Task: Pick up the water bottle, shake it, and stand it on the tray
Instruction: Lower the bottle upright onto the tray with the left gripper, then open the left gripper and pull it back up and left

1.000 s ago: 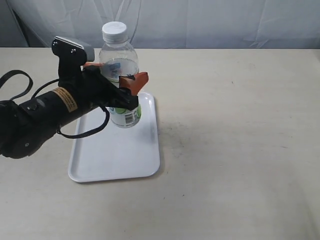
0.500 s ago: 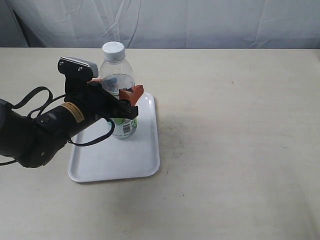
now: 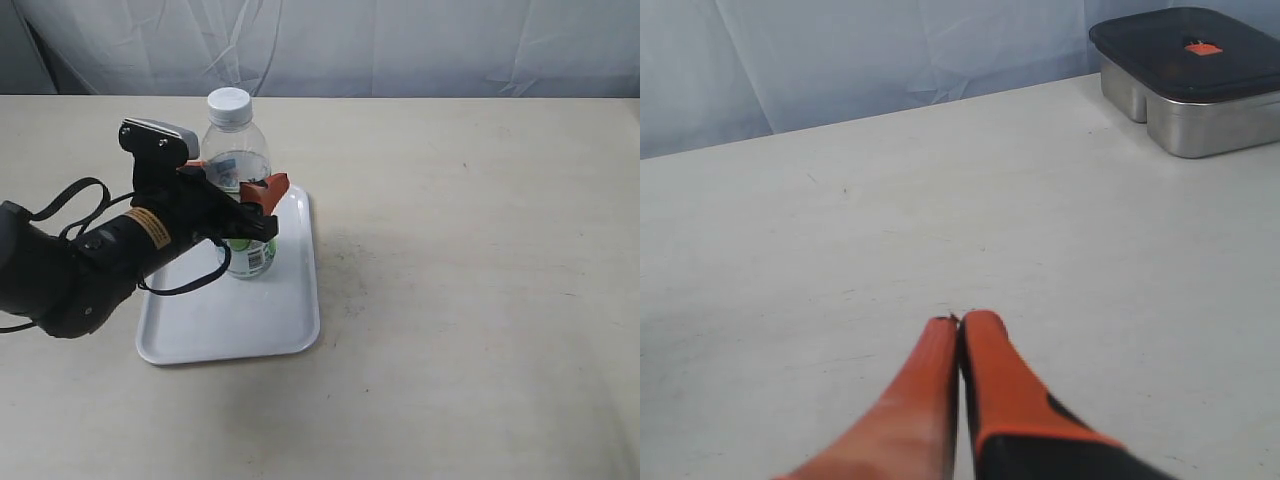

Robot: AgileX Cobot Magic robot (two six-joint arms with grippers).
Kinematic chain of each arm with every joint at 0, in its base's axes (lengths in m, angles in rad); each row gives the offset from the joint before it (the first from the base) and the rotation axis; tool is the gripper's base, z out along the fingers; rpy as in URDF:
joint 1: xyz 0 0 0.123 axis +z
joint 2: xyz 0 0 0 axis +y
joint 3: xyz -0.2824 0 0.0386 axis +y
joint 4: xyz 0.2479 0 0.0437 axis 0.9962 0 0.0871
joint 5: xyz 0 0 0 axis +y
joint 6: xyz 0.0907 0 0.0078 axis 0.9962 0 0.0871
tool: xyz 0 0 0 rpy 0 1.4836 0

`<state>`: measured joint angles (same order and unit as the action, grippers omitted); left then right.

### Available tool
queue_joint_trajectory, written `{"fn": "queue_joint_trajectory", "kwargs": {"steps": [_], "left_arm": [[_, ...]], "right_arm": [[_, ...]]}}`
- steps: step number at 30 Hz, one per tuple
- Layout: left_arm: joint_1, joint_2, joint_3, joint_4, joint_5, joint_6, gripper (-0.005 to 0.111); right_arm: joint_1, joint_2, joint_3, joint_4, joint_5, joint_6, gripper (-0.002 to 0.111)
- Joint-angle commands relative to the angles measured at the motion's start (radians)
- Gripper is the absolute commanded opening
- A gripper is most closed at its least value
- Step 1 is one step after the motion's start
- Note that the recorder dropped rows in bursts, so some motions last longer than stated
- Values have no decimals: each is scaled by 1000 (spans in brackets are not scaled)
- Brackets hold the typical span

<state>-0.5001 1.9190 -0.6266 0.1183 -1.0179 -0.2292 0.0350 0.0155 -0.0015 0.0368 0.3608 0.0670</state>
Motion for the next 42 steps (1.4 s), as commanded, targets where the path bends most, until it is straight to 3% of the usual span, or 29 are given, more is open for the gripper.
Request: {"fn": "queue_joint_trajectory", "kwargs": {"steps": [1, 7, 13, 17, 23, 28, 33, 42], "left_arm": [[0, 3, -2, -58, 44, -35, 0], [0, 29, -2, -59, 55, -61, 0], [0, 32, -2, 96, -40, -84, 6], [2, 32, -2, 96, -64, -84, 28], [2, 32, -2, 51, -29, -15, 75], [2, 32, -2, 53, -34, 1, 96], [2, 32, -2, 74, -60, 1, 103], [2, 11, -2, 77, -80, 1, 104]], "right_arm": [[-5, 1, 1, -1, -7, -4, 4], [-5, 1, 1, -1, -7, -4, 4], [-5, 1, 1, -1, -7, -4, 4], [-5, 1, 1, -1, -7, -4, 4], [-5, 1, 1, -1, -7, -4, 4], [-5, 1, 1, -1, -7, -4, 4], [-5, 1, 1, -1, -7, -4, 4], [-5, 1, 1, -1, -7, -4, 4]]}}
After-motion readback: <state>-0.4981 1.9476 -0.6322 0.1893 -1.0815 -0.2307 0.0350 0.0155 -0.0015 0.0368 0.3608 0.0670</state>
